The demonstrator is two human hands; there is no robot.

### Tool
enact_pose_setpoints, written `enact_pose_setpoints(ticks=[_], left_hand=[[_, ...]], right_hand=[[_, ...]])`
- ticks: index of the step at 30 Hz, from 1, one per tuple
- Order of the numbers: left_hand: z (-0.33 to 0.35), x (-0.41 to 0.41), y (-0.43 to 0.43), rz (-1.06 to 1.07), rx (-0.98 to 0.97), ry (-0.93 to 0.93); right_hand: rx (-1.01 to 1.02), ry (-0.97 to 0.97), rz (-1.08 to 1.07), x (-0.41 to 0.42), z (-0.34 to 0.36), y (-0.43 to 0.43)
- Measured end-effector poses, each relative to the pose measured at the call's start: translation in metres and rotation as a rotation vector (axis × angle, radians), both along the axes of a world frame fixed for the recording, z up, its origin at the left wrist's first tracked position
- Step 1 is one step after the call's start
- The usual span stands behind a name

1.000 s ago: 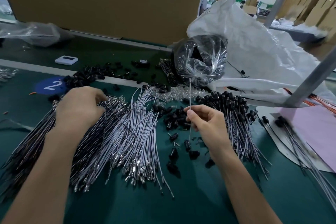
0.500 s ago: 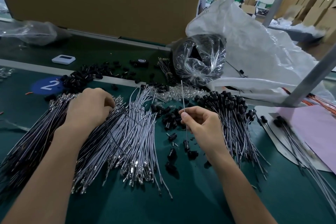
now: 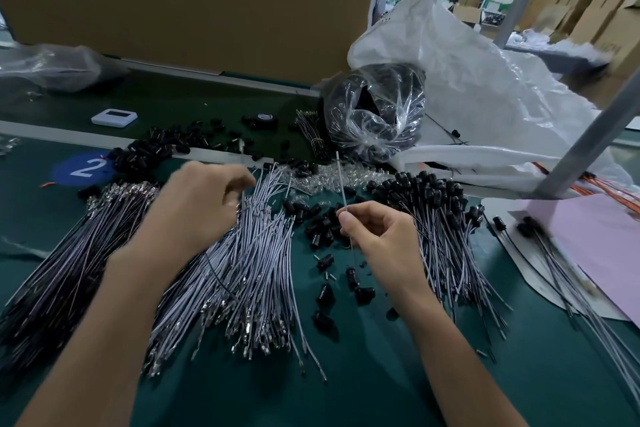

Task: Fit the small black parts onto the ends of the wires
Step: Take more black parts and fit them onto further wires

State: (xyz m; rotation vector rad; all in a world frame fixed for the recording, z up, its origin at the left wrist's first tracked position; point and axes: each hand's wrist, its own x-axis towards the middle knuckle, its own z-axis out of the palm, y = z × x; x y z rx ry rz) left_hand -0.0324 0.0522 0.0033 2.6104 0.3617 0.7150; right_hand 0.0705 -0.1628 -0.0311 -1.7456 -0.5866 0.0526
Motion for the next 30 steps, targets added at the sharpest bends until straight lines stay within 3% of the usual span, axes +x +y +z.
enact_pose_setpoints(ticks=[6,12,16,27,30], left_hand=[[-0.016,0.020,-0.065,-0.191,-0.251,-0.230],[-0.016,0.046,-0.103,-0.061,-0.805,-0.372],[-0.010,0.055,-0.107,-0.129,-1.168,-0.374],[-0.020,0.057,-0.102,-0.299,-1.409,-0.428],[-0.023,0.057,-0.102,-0.308,-1.375,-0.403]], right_hand=[[0.099,0.026,0.004,-0.001,0.000,0.000],[0.217,-0.009,-0.031,0.000,0.004,-0.004],[0.212,-0.040,-0.082,0.002,0.005,-0.005],[0.217,-0.078,-0.154,0.006,0.005,-0.008],[0.234,-0.087,-0.150,0.004,0.005,-0.007]])
